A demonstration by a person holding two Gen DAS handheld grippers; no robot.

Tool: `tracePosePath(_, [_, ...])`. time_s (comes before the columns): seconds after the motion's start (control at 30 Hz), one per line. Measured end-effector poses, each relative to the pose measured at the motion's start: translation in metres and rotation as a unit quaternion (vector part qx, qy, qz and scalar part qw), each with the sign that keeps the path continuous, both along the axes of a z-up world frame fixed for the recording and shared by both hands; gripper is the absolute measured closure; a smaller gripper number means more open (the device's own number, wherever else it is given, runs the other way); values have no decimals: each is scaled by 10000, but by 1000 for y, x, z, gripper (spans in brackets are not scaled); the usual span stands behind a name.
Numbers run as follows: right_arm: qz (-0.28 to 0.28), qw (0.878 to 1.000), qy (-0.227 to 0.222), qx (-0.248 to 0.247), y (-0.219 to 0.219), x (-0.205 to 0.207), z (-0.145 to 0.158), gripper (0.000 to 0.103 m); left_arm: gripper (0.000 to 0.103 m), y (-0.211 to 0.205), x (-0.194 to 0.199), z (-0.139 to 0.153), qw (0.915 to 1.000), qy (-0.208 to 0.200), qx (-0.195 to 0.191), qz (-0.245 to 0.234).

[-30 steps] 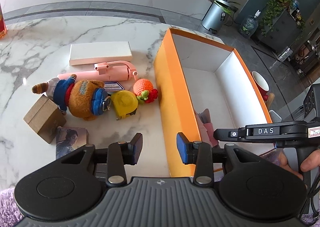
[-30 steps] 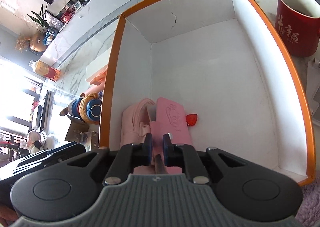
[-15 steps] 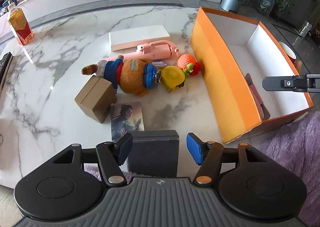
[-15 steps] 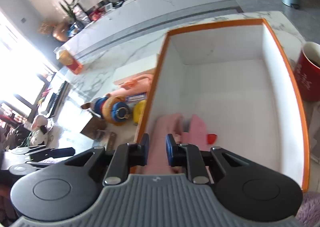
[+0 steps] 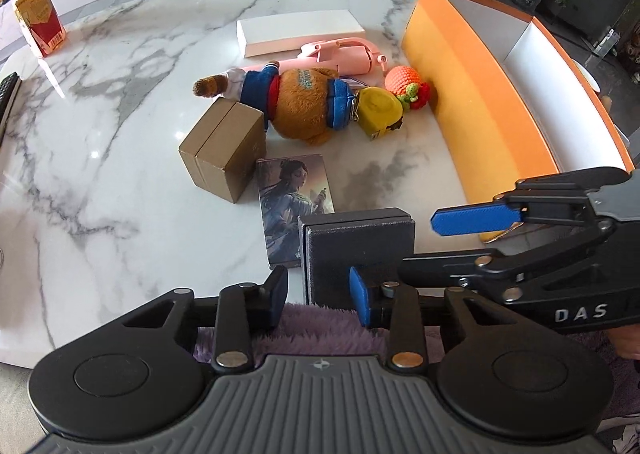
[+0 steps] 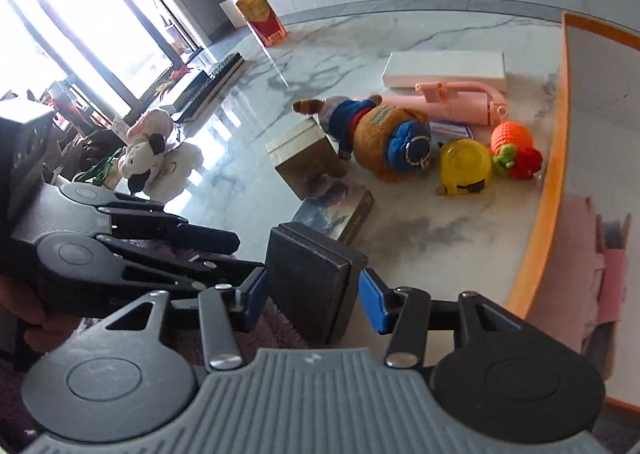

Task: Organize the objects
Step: 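Grasp the dark gift box with the right tool, then grasp the picture card with the left tool while the right tool lifts the gift box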

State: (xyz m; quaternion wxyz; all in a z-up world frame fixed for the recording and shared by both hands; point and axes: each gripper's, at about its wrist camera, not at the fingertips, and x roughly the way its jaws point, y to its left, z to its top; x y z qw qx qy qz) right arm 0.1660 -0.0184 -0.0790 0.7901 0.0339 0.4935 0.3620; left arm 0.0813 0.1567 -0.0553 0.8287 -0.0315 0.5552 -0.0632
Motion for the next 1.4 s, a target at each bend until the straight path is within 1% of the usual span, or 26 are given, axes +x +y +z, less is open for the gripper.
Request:
tracePosePath(0.03, [-11,10000,84,-3,3,2,-6,50,70,1,1,-3,10000,18,-1,-13])
tracePosePath(0.07, [-29,9999,162,17,5,4,-12,47,75,2,3,-5,10000,46,12,-17])
tracePosePath(0.13, [-83,9997,236,60,6,7,-20,40,78,3,5,-9,10000,72,19,-49])
tracePosePath(0.17, [-78,9997,209,48,7,8,-21,38,80,4,5,-11,9999,91,15,-62])
tracePosePath(0.2, [-12,9999,144,48,9,7,-22,37,81,6,5,-12,9999,89,-49,-62])
tracePosePath(0.27, [23,9999,154,72,11,9,-26,36,82,10,6,-13,9998,96,-161,-31])
tracePosePath(0.37, [-17,9992,343,198,11,14,-37,34,82,15,5,-15,9996,101,-280,-6])
tracePosePath(0.47, [-133,9975,610,344,9,20,-49,33,82,15,4,-15,9995,87,-301,-10])
tracePosePath(0.53, [-141,9957,761,506,8,21,-53,37,82,15,4,-15,9995,85,-291,-6])
tracePosePath(0.6, [-149,9971,656,368,8,19,-49,48,82,15,4,-15,9996,75,-278,10])
tracePosePath(0.63, [-135,9973,612,381,7,18,-46,51,82,15,3,-14,9996,64,-277,27])
tracePosePath(0.7, [-116,9978,515,401,5,15,-37,59,82,18,3,-12,9997,23,-221,99])
tracePosePath(0.8, [-108,9980,361,512,2,10,-21,67,82,22,7,-11,9995,40,-225,222])
tracePosePath(0.87, [-142,9986,203,473,2,8,-7,68,82,22,9,-10,9995,10,-172,257])
tracePosePath(0.9, [-173,9989,128,412,1,7,0,69,79,21,11,-9,9995,-28,-143,267])
tracePosePath(0.93, [-217,9993,26,319,1,6,9,69,70,20,13,-7,9995,-73,-134,281])
tracePosePath(0.97, [-266,9994,-59,211,0,7,19,69,56,19,16,-5,9993,-140,-148,309])
tracePosePath(1.0, [-321,9993,-153,61,-1,8,27,69,48,17,19,-3,9991,-202,-156,330])
tracePosePath(1.03, [-390,9988,-254,-159,-2,10,34,69,36,14,23,-2,9990,-258,-144,327])
tracePosePath(1.07, [-442,9974,-366,-426,-1,12,39,69,32,10,28,-2,9991,-291,-94,288])
tracePosePath(1.13, [-505,9922,-664,-926,2,17,41,69,31,1,40,-6,9994,-277,1,220])
tracePosePath(1.2, [-505,9878,-762,-1261,6,24,37,69,28,-7,50,-12,9995,-195,142,206])
tracePosePath(1.3, [-467,9850,-707,-1505,12,30,30,69,28,-14,62,-25,9995,-22,252,209])
tracePosePath(1.4, [-469,9837,-633,-1619,15,34,23,68,28,-16,69,-38,9992,150,306,230])
